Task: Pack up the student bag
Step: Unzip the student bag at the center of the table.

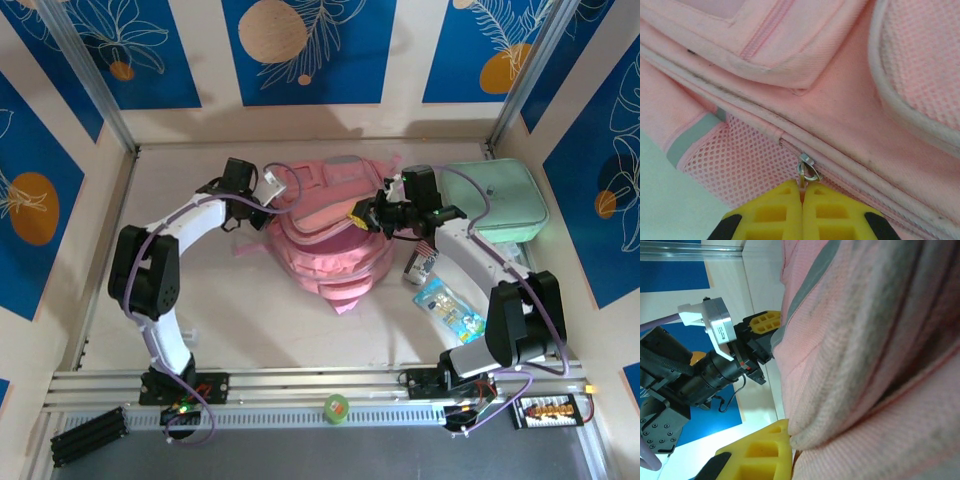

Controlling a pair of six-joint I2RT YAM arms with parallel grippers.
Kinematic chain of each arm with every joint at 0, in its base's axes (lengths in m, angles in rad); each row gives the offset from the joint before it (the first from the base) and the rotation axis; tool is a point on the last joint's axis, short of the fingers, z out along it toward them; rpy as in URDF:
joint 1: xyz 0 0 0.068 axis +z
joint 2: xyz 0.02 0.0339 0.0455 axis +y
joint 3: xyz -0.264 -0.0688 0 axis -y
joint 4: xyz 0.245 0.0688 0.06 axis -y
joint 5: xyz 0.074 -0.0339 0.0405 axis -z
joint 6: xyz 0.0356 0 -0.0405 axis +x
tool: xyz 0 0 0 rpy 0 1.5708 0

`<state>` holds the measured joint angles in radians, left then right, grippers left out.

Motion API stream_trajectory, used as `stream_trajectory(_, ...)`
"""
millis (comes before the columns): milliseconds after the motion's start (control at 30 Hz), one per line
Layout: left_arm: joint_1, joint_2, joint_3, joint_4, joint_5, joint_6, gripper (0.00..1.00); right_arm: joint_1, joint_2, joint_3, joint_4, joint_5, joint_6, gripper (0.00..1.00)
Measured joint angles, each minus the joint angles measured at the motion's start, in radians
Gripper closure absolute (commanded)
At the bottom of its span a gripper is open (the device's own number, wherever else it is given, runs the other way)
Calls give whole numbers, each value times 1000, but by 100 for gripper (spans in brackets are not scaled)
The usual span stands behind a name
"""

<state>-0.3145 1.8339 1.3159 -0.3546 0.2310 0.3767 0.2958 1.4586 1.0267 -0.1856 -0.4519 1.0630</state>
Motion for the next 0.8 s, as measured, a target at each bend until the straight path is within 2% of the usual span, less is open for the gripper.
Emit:
stream_trajectory(67,0,0,-1,9,-27,-31,73,9,16,2,10,7,3,92)
stream_trajectory(133,2,-6,-8,32,-75,-73,65,23,39,10,19,21,8,92)
stream_trajectory(233,8,-38,-29,40,-186,-162,42,46,79,31,30,43,19,92)
stream_trajectory(367,11,-140,-75,28,-346,-306,24,91,154,94,52,80,34,92)
stream_trajectory(467,14,-260,-148,24,-419,-398,12,134,222,154,64,111,42,90)
stream_trajectory(533,15,-335,-192,20,-446,-455,6,161,264,193,65,128,46,80)
stream_trajectory(567,17,-372,-210,15,-453,-484,4,175,284,212,60,137,48,69)
stream_trajectory(600,19,-403,-224,9,-457,-512,2,189,300,227,51,142,47,54)
stream_trajectory(667,24,-451,-241,-3,-457,-557,1,217,312,237,21,166,35,35)
stream_trajectory(800,31,-510,-253,-34,-427,-601,0,251,269,218,-85,269,-11,21)
